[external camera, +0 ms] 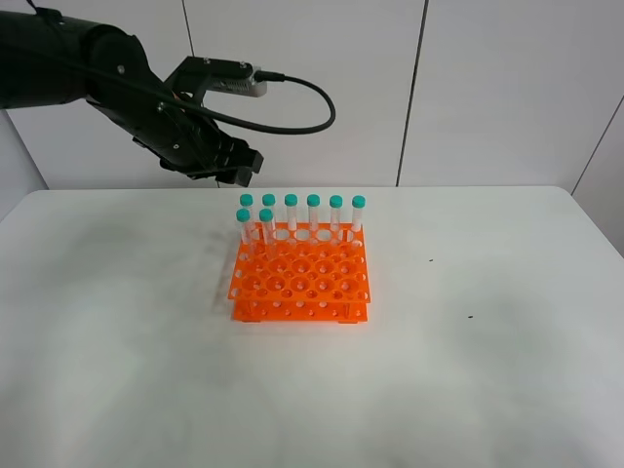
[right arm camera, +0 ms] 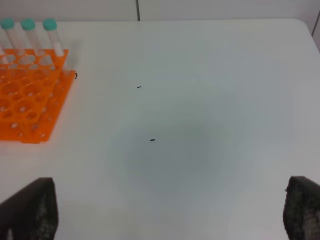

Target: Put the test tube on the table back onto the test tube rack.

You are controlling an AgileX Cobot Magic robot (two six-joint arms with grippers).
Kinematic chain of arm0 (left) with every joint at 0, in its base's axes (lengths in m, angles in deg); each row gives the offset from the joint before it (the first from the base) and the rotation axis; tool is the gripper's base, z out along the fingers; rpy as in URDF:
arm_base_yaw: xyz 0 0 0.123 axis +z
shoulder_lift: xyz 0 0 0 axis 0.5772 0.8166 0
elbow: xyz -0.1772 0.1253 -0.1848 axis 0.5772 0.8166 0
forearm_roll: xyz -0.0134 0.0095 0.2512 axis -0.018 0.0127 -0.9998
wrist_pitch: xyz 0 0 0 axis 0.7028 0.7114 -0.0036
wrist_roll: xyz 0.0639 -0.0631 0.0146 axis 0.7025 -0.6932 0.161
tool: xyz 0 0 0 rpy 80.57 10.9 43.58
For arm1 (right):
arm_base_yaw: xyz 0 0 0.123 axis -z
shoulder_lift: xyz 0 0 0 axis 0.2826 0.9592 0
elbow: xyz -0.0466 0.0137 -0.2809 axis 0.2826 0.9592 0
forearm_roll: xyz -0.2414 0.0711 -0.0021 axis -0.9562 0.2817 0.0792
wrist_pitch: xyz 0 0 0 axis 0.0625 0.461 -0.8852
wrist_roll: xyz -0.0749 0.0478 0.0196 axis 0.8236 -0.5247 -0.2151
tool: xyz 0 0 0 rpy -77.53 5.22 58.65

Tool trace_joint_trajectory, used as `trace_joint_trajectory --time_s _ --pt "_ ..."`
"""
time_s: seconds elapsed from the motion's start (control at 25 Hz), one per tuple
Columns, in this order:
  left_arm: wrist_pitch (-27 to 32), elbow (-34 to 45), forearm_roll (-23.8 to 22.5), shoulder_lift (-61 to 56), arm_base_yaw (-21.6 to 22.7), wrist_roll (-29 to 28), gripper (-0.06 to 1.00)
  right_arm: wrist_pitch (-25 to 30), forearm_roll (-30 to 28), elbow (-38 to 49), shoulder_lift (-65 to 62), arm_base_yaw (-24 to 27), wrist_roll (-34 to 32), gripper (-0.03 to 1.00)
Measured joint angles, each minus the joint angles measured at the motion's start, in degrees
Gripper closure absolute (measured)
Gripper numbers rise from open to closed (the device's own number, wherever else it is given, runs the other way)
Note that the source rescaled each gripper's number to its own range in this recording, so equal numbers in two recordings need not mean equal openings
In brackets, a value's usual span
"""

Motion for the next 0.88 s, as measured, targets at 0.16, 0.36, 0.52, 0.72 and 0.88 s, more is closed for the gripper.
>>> trace_joint_trajectory --time_s 0.16,0.36,0.52,0.72,0.88 --pt "14.74 -8.24 4.67 6.35 2.33 5.23 0.07 0.00 0.00 0.00 0.00 0.00 0.00 -0.03" --pt "25.66 -14.46 6.36 11.44 6.38 6.29 0.07 0.00 0.00 0.00 0.00 0.00 0.00 -0.03" --pt "29.20 -15.05 6.36 11.57 11.54 6.29 0.07 0.00 0.00 0.00 0.00 0.00 -0.05 -0.03" --pt "33.63 -15.05 6.43 11.57 19.15 6.29 0.07 0.00 0.00 0.00 0.00 0.00 -0.05 -0.03" --pt "38.61 -15.05 6.78 11.57 22.40 6.29 0.08 0.00 0.00 0.00 0.00 0.00 -0.05 -0.03"
